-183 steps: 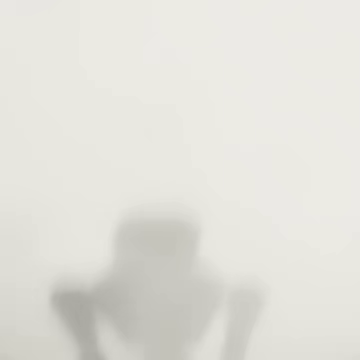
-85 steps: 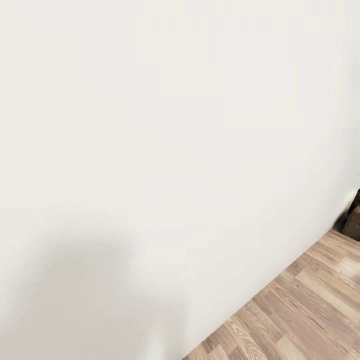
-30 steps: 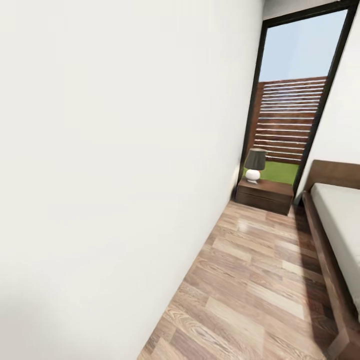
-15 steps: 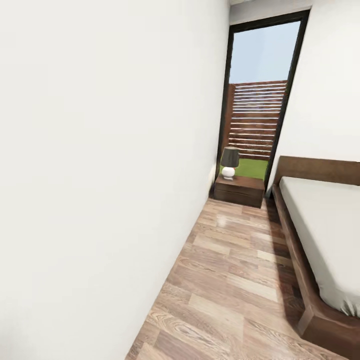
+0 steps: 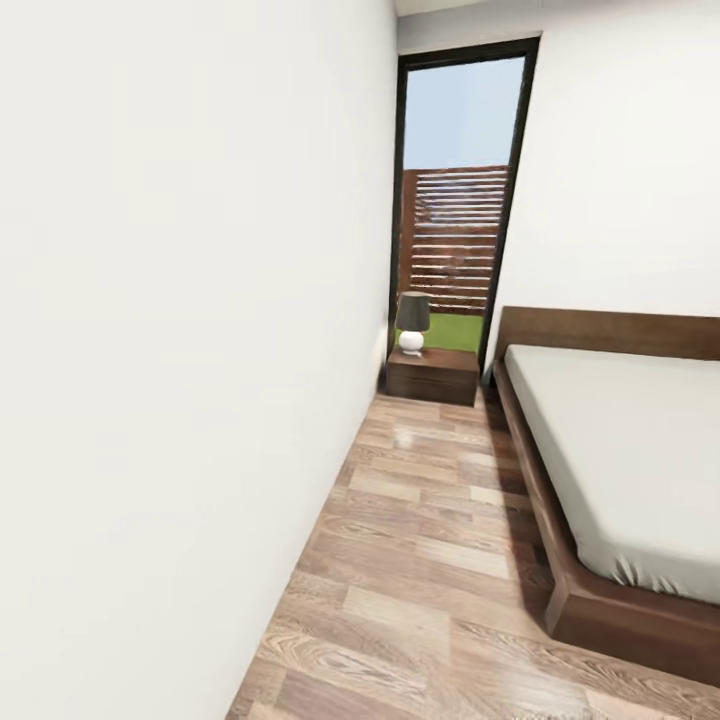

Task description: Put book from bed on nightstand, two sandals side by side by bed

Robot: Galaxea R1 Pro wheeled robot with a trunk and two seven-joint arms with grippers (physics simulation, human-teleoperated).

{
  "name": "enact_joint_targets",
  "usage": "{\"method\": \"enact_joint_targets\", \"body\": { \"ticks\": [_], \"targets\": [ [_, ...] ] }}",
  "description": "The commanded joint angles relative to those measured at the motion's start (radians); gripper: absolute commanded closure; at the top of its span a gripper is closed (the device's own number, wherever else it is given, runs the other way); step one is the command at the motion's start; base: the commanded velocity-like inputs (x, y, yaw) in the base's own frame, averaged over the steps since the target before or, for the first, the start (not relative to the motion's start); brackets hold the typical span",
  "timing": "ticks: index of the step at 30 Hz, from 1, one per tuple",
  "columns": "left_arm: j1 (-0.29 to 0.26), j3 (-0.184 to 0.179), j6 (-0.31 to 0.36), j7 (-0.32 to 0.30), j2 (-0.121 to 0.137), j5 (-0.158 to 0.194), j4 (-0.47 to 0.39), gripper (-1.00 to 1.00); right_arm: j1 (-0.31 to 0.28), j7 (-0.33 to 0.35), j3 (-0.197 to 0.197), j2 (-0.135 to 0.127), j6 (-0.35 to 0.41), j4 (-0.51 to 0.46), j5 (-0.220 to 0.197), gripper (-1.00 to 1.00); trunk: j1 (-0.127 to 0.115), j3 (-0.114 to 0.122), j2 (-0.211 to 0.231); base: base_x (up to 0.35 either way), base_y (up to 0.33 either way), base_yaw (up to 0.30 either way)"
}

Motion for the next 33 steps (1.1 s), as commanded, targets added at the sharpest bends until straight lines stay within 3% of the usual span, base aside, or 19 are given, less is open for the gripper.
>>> {"method": "enact_joint_targets", "body": {
  "ticks": [1,33],
  "targets": [
    [0.0,0.0,-0.003,-0.001,0.0,0.001,0.0,-1.0,0.0,0.0,0.0,0.0,0.001,0.0,0.0,-1.0,0.0,-0.001,0.0,0.0,0.0,-0.3],
    [0.0,0.0,-0.003,0.0,-0.001,0.001,0.0,-1.0,0.0,0.0,0.0,0.0,0.001,0.0,0.0,-1.0,0.0,-0.001,0.0,0.0,0.0,-0.3]
  ]
}}
